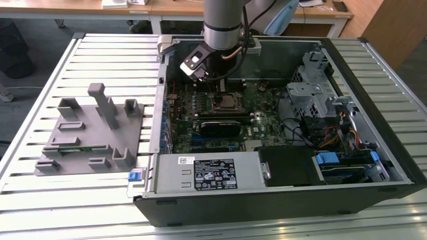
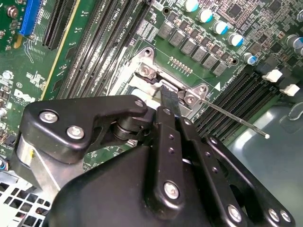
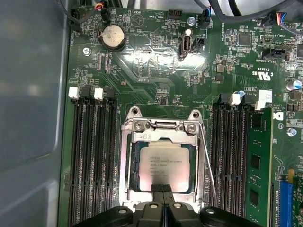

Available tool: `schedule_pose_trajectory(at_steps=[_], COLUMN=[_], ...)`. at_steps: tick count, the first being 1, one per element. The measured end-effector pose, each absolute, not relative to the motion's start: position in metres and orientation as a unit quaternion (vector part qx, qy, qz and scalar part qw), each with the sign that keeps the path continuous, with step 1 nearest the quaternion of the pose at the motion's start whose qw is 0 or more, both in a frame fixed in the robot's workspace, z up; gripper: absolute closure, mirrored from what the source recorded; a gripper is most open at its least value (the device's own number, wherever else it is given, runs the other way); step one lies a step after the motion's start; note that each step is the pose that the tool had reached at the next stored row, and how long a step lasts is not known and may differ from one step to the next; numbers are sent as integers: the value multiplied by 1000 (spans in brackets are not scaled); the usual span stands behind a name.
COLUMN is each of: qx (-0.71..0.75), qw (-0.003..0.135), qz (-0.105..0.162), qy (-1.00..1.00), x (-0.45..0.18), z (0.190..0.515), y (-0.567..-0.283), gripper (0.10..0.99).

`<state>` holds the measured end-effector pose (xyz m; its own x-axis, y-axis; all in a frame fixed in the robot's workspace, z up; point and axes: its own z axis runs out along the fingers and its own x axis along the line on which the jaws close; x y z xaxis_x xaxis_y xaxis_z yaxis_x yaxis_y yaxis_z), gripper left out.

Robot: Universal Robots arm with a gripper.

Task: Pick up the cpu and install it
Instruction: 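Close the cpu cover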

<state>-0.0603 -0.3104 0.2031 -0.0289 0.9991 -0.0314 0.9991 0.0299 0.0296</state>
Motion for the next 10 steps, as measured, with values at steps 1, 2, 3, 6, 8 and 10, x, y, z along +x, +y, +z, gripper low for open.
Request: schedule_pose_trajectory(at_steps=[1, 2, 3, 6, 8, 10], qx=[696, 697, 696, 696, 696, 696], qw=[22, 22, 22, 22, 22, 22], qz=[0, 0, -1, -1, -1, -1], qy=[717, 717, 717, 717, 717, 717], x=[-60, -60, -60, -59, -57, -54], z=[203, 202, 201, 200, 200, 200], y=[-310, -310, -310, -310, -310, -310], gripper=[980, 980, 980, 980, 980, 980])
